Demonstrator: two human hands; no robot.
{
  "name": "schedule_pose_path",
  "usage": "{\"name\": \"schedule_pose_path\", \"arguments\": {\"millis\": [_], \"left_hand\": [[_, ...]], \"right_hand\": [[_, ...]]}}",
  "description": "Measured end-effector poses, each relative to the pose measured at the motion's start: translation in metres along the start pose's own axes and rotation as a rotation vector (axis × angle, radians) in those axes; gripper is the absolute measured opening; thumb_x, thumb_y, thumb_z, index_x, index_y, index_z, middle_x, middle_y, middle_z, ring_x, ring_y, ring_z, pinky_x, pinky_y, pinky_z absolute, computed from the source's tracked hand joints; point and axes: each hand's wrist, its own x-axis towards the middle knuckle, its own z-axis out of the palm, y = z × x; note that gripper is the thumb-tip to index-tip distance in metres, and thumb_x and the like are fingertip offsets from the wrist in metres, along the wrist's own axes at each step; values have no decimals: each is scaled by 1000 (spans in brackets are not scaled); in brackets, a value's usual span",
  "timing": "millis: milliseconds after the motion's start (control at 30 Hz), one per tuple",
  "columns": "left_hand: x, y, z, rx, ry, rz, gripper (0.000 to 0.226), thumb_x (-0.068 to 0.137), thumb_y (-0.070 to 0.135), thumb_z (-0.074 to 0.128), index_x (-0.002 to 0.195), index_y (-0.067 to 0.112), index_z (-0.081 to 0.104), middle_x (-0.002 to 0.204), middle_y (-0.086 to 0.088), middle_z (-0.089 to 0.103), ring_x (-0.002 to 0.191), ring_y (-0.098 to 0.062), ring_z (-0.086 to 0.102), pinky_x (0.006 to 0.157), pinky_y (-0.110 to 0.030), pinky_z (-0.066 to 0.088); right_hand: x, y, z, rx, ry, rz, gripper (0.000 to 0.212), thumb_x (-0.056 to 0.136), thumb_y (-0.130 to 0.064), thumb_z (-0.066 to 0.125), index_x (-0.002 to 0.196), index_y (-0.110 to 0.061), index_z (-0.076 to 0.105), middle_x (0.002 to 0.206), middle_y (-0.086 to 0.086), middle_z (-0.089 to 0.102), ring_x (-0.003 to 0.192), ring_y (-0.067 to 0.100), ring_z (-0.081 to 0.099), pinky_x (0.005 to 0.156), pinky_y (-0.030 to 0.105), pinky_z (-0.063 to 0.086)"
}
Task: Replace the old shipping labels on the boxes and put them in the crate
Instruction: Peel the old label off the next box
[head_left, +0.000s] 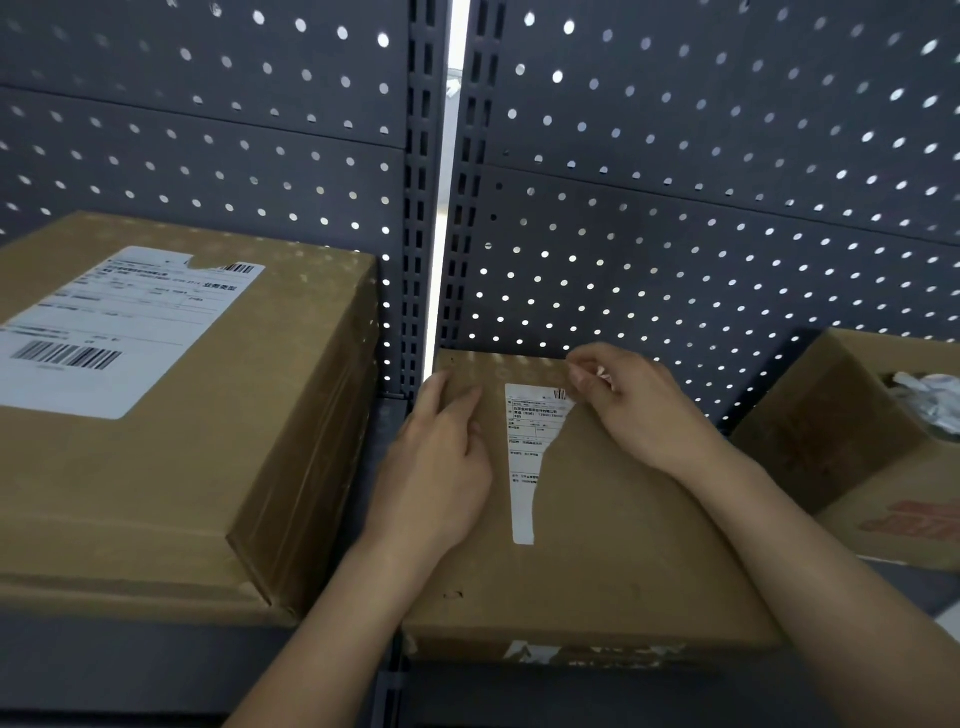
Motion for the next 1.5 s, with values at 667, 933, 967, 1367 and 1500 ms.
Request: {"name": "schedule_pose_path", "arguments": {"millis": [667,933,967,1367,1500], "left_hand": [[1,-2,0,-6,7,10,46,102,24,35,148,24,37,159,13,11,140,-14,28,108,-27,28],[1,-3,0,-14,11,17,46,101,25,36,148,24,38,160,12,11,141,-14,27,108,-27,28],[1,-4,1,-12,12,18,46,101,25,36,148,23,38,160,12,11,141,-14,27,108,-27,28],[2,-4,2,-20,15,25,47,102,27,35,148,23,37,160,13,11,141,-13,27,108,-26,27],[2,-5,2,-14,16,27,47,102,27,36,148,22,37,159,13,11,142,-12,25,107,-23,24]], "right_hand": [[-4,-28,-17,312,81,9,21,95,-30,49,76,-24,56,68,2,62,53,13,44,55,33,39],[-6,-10,-13,288,10,60,25,89,-32,67,70,-19,56,58,3,58,46,10,43,50,28,38],[-6,-9,-14,285,4,67,23,89,-30,66,71,-19,57,57,2,59,45,9,43,49,27,39],[-11,-3,-10,456,72,177,6,91,-12,66,88,-16,70,54,-6,60,42,3,48,44,19,40],[-12,-2,-11,381,68,135,18,97,-12,57,98,-17,75,59,-4,60,44,-1,47,51,15,40]]}}
